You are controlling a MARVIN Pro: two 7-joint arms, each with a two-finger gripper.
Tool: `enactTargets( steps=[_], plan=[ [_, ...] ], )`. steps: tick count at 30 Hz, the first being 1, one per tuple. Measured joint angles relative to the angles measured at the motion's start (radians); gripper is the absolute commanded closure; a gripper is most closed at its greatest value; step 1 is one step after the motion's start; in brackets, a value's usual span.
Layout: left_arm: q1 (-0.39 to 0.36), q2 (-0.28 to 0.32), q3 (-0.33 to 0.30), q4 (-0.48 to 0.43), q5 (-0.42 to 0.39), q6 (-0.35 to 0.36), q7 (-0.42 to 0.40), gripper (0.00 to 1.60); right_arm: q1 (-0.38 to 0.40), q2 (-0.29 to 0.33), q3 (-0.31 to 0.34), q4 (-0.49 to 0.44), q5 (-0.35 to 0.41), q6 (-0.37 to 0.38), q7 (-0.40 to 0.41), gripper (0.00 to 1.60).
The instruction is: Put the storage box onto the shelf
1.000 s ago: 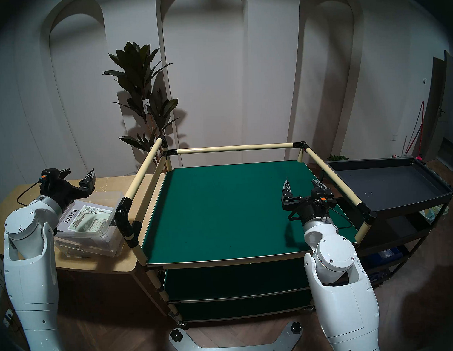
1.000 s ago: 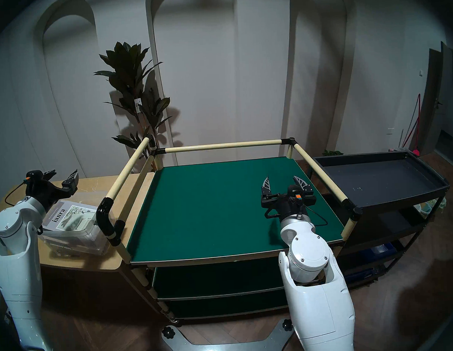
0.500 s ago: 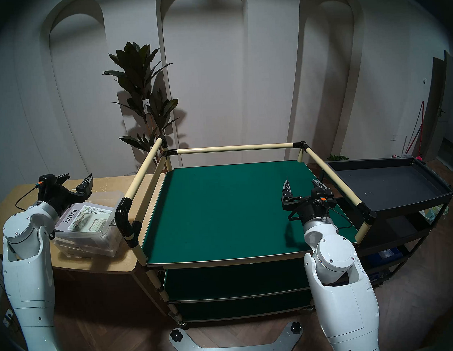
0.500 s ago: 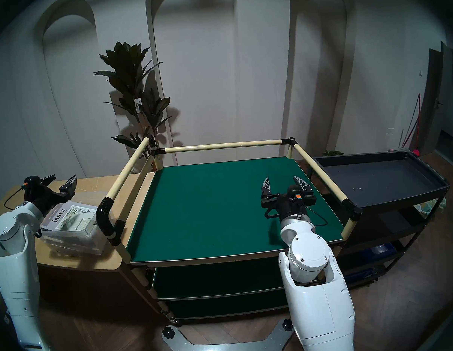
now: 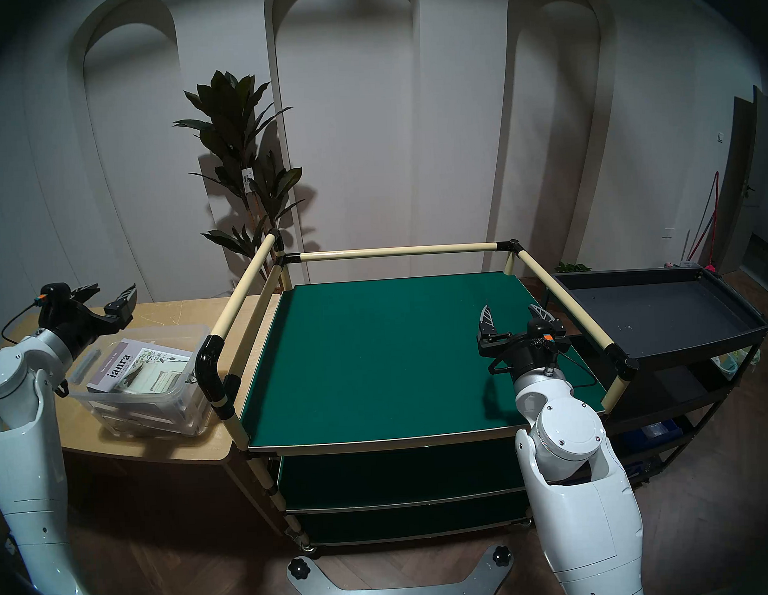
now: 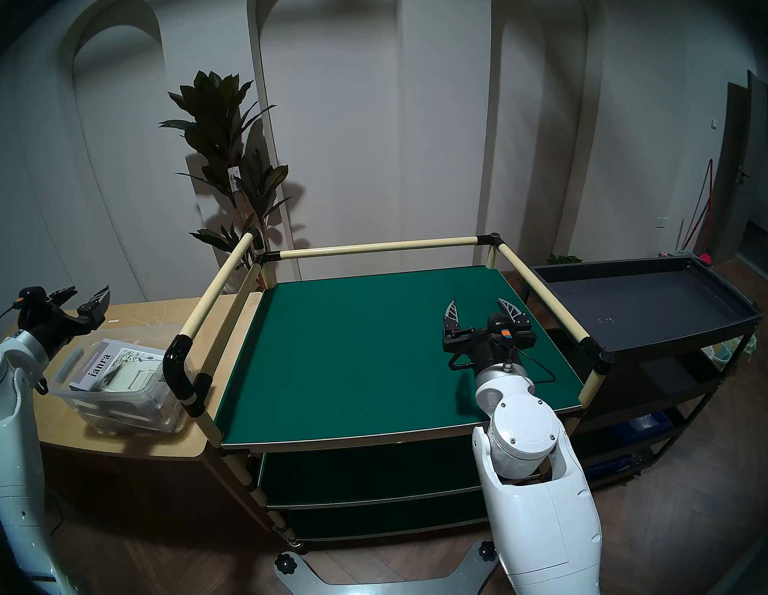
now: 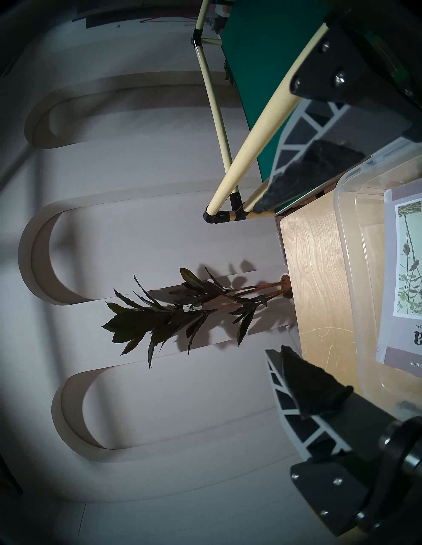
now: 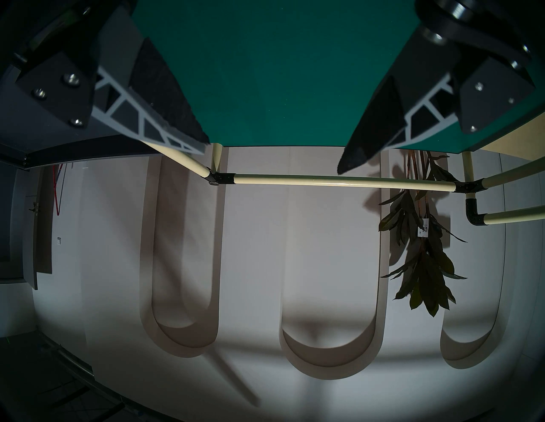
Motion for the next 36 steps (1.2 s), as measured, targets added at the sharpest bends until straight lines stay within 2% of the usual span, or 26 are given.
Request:
enactTargets(
  steps=[2, 6, 9, 11, 20, 22, 29, 36],
  plan=[
    [-0.001, 0.023, -0.013, 0.002, -0.008, 0.043, -0.025, 0.00, 0.000, 0.000, 0.000, 0.000, 0.000, 0.000, 0.000, 0.00],
    [0.002, 0.055, -0.011, 0.016, -0.003, 0.065, -0.082, 0.00, 0.000, 0.000, 0.000, 0.000, 0.000, 0.000, 0.000, 0.00],
    [0.007, 0.094, 0.008, 0.037, 0.037, 0.073, -0.155, 0.00, 0.000, 0.000, 0.000, 0.000, 0.000, 0.000, 0.000, 0.00],
    [0.007, 0.104, 0.015, 0.043, 0.048, 0.073, -0.174, 0.00, 0.000, 0.000, 0.000, 0.000, 0.000, 0.000, 0.000, 0.00],
    [-0.022, 0.199, 0.055, 0.083, 0.193, 0.044, -0.336, 0.00, 0.000, 0.000, 0.000, 0.003, 0.000, 0.000, 0.000, 0.00],
    [-0.027, 0.208, 0.055, 0.087, 0.205, 0.041, -0.350, 0.00, 0.001, 0.000, 0.000, 0.003, 0.000, 0.000, 0.000, 0.00],
    [-0.057, 0.279, 0.058, 0.099, 0.269, 0.020, -0.476, 0.00, 0.001, 0.000, 0.000, 0.007, 0.000, 0.000, 0.000, 0.00],
    [-0.072, 0.354, 0.106, 0.116, 0.322, 0.000, -0.609, 0.00, 0.002, 0.000, 0.000, 0.010, 0.000, 0.000, 0.000, 0.00]
  ],
)
